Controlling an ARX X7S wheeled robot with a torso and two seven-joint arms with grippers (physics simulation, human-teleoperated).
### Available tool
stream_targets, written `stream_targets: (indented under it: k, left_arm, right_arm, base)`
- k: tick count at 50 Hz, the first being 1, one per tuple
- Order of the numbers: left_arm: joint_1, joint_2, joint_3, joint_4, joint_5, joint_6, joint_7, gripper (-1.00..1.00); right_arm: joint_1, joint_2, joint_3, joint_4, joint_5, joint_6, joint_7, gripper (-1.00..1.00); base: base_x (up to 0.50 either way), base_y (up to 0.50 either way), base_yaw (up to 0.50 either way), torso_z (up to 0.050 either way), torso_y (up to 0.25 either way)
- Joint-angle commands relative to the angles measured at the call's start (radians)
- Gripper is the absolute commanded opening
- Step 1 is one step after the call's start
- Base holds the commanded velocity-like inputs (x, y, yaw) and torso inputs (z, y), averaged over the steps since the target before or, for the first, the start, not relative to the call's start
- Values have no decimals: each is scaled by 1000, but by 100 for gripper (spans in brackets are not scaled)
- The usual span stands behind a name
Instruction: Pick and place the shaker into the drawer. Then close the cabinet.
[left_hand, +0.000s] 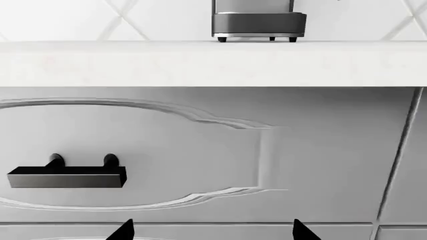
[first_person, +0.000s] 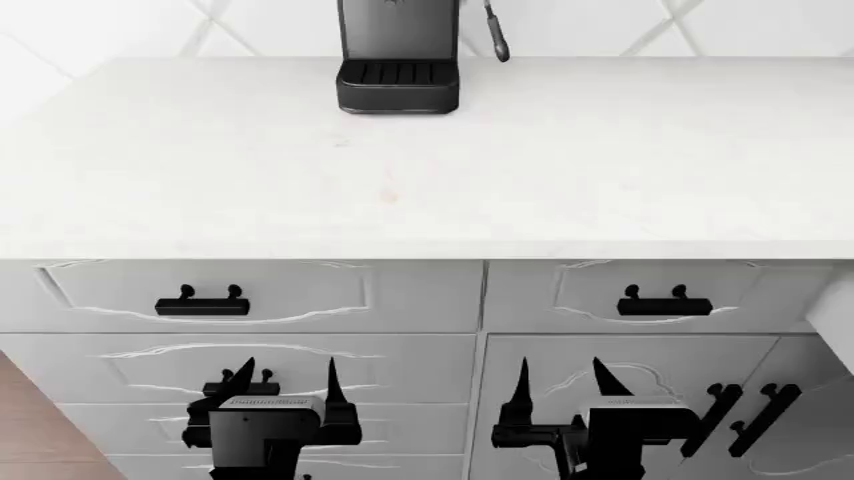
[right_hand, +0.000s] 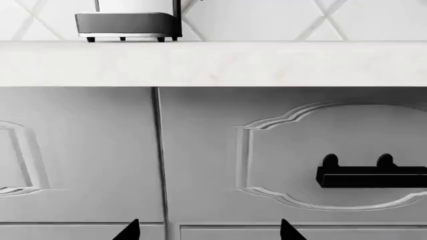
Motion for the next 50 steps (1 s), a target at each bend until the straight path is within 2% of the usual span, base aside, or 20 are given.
stream_targets:
  k: [1,10,35,37,38,39,41,43,44,46,50]
  left_arm:
    - [-1,-16,19,-4,-13,6,-20,100]
    - [-19,-42,28,-13,-95,-65,-35,100]
    - [-21,-79,78,-19,-125,-56,-73,100]
    - [-33,-86,74,36,-148,-149,-79,100]
    - [-54,-88,63,110,-181,-238,-87,100]
    - [-108,-92,54,220,-219,-353,-101,100]
    - [-329,-101,44,392,-278,-643,-161,100]
    - [-627,-92,25,436,-331,-854,-198,100]
    - [-777,-84,21,397,-332,-885,-209,100]
    - [-1077,-62,10,226,-329,-896,-216,100]
    - [-1649,-31,64,-343,-248,-692,-175,100]
  right_arm:
    - [2,16,-21,3,18,-4,16,100]
    - [14,45,-56,24,47,-6,35,100]
    - [9,78,-86,13,89,9,86,100]
    - [9,87,-79,-43,90,46,101,100]
    - [25,100,-68,-137,96,109,110,100]
    - [79,124,-48,-283,109,227,121,100]
    - [312,184,-5,-520,145,523,133,100]
    - [612,243,17,-619,214,823,111,100]
    - [762,263,6,-585,235,962,96,100]
    - [1062,287,-59,-407,232,1033,52,100]
    - [1662,259,-220,181,155,851,-61,100]
  base:
    - [0,0,0,0,0]
    - [0,400,0,0,0]
    - [0,500,0,0,0]
    - [0,152,0,0,0]
    - [0,0,0,0,0]
    - [0,0,0,0,0]
    - [0,0,0,0,0]
    - [0,0,0,0,0]
    - [0,0,0,0,0]
    - [0,0,0,0,0]
    - [0,0,0,0,0]
